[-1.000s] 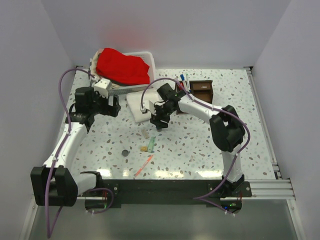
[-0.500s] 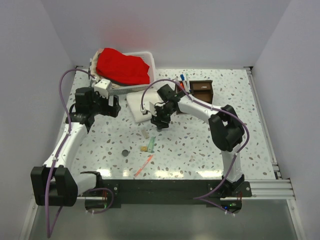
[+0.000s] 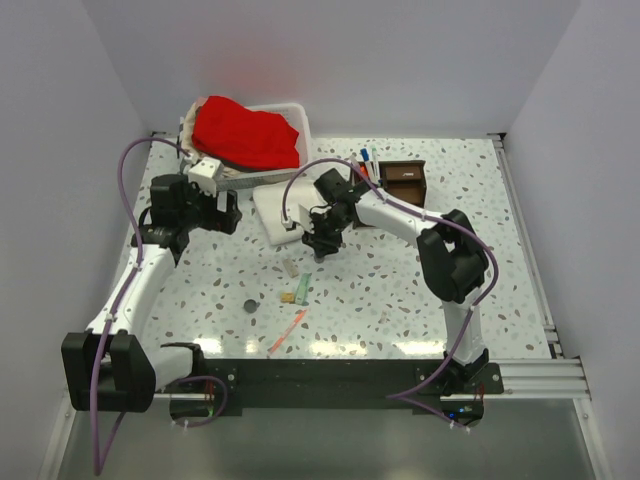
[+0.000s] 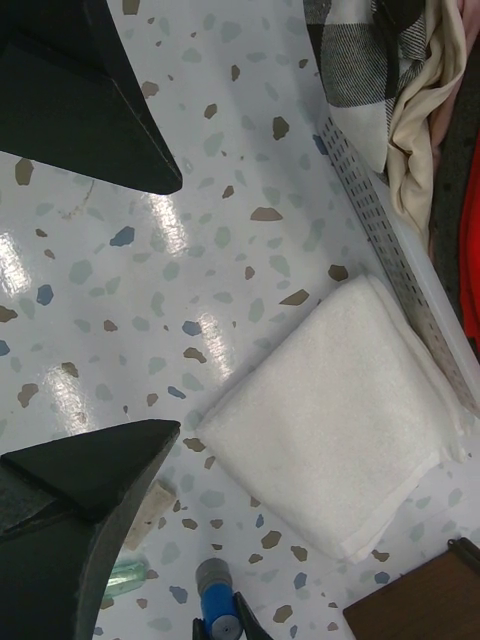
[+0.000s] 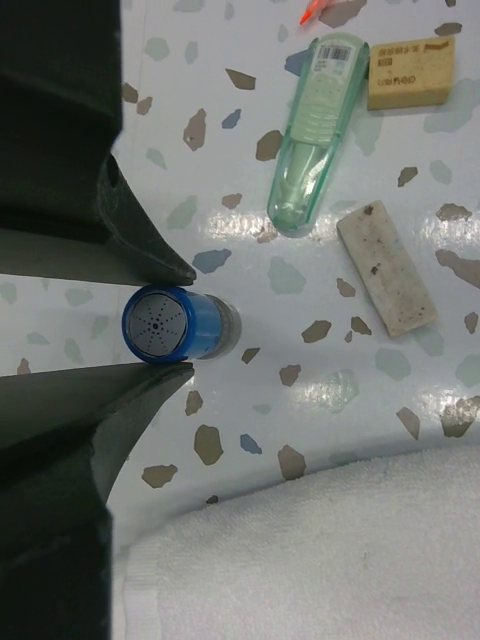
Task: Sort the stationery into containers
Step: Pick up the stationery from the center of the board, then close the pen cap at the center of the board.
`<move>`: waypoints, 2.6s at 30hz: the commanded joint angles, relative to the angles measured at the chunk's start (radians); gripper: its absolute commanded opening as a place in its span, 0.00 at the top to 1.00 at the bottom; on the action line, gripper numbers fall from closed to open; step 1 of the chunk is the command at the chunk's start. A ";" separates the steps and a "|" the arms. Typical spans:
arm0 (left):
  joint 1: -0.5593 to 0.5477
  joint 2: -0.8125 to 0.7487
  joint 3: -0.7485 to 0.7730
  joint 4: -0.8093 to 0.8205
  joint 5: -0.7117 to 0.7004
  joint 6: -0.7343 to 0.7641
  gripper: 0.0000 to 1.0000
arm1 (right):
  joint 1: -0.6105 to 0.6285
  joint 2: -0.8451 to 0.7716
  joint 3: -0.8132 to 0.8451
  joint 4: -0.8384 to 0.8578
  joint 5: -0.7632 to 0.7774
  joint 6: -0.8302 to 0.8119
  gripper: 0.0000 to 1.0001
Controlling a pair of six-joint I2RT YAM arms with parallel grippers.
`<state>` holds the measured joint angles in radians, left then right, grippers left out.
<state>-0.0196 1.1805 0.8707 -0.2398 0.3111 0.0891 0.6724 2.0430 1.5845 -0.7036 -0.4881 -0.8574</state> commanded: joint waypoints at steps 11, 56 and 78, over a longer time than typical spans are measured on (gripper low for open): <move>0.102 0.045 -0.087 0.080 -0.144 -0.081 0.00 | 0.216 -0.141 0.183 -0.132 -0.060 0.024 0.85; 0.208 -0.012 -0.174 0.140 -0.158 -0.127 0.00 | 0.497 0.221 0.474 -0.168 0.140 -0.034 1.00; 0.210 -0.002 -0.187 0.145 -0.168 -0.124 0.00 | 0.495 0.230 0.350 -0.128 0.079 -0.009 1.00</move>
<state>0.1940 1.1690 0.6746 -0.1421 0.1478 -0.0418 1.1687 2.2848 2.0052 -0.8455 -0.3759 -0.8902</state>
